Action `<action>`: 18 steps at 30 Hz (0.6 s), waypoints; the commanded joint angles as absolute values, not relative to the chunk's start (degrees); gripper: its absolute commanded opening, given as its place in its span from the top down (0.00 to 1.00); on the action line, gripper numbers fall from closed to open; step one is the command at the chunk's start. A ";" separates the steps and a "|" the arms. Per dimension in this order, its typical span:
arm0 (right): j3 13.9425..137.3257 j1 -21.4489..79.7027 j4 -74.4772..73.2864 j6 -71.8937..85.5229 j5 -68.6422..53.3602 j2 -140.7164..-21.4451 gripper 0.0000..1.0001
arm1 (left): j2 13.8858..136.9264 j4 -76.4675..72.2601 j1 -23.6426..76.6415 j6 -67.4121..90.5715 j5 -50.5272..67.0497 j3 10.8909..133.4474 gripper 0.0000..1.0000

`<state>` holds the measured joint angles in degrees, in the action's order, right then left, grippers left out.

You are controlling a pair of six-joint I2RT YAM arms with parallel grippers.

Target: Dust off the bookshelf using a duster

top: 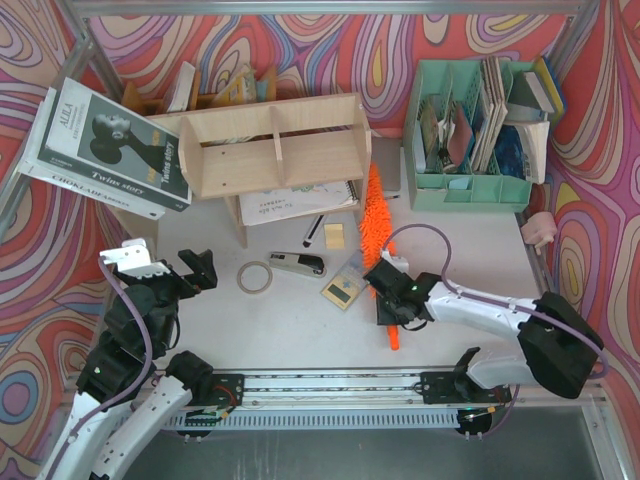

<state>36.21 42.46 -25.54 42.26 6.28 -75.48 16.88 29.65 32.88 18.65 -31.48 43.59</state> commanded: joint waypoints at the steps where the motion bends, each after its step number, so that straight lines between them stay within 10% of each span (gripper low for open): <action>1: 40.01 43.02 -28.65 41.13 11.35 -71.88 1.00 | 16.61 28.11 32.43 18.98 -31.17 42.71 0.02; 18: 41.04 47.39 -33.09 47.48 4.85 -75.07 1.00 | 14.48 28.35 32.44 19.42 -31.22 42.76 0.02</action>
